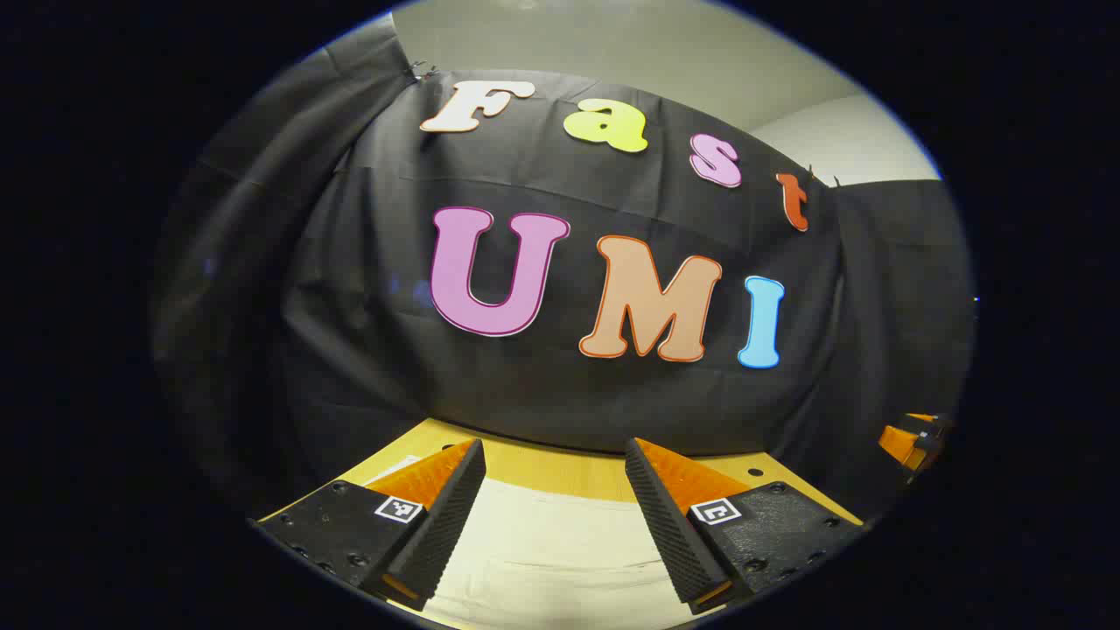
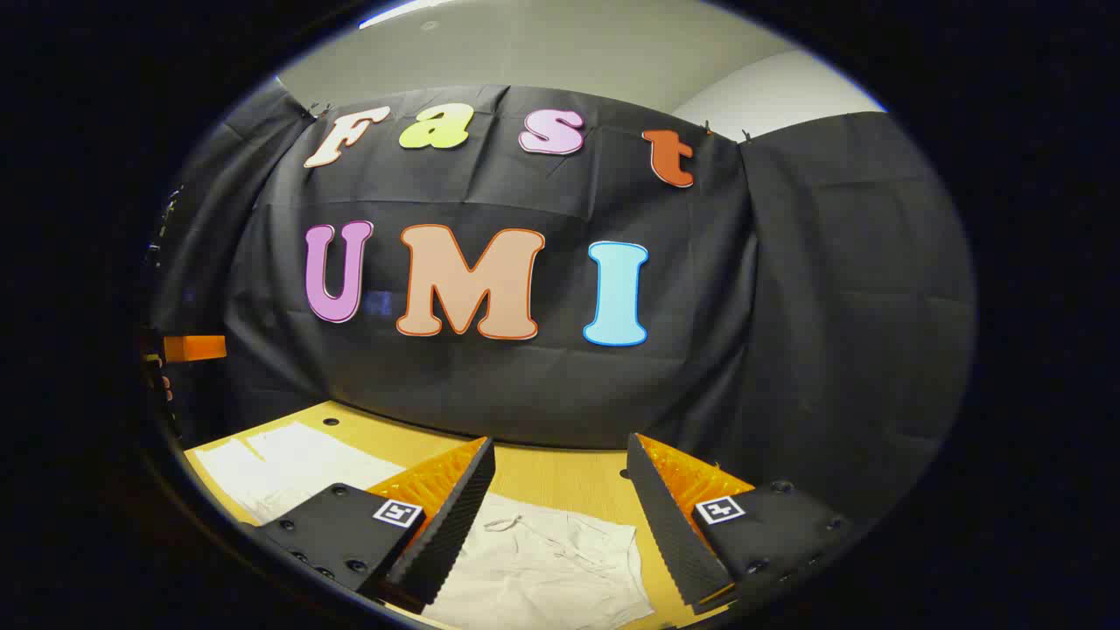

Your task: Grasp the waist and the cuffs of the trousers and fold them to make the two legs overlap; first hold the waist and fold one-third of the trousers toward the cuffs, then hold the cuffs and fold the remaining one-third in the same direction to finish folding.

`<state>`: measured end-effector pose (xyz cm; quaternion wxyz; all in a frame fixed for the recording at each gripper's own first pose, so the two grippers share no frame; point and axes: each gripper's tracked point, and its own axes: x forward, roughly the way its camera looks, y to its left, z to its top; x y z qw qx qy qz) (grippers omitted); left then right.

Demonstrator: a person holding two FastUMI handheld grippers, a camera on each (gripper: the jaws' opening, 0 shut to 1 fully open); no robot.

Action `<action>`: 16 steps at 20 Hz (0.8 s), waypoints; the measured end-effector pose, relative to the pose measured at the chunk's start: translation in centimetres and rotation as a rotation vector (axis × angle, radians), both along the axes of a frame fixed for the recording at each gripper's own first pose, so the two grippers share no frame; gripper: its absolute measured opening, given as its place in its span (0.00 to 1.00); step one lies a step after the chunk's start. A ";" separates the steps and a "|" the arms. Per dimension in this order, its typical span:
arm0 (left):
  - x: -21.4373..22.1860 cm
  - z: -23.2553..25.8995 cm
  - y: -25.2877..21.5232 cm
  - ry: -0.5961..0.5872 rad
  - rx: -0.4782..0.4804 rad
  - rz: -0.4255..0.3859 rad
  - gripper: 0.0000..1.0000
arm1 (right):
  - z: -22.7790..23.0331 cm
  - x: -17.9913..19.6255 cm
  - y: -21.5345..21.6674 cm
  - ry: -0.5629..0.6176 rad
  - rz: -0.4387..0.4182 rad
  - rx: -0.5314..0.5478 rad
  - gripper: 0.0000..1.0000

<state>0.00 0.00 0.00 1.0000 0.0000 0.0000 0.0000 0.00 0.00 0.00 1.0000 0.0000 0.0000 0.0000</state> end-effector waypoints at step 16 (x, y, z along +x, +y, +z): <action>1.1 -3.3 1.9 0.128 0.010 -0.116 0.95 | -1.7 -1.1 5.6 0.070 0.016 0.043 0.97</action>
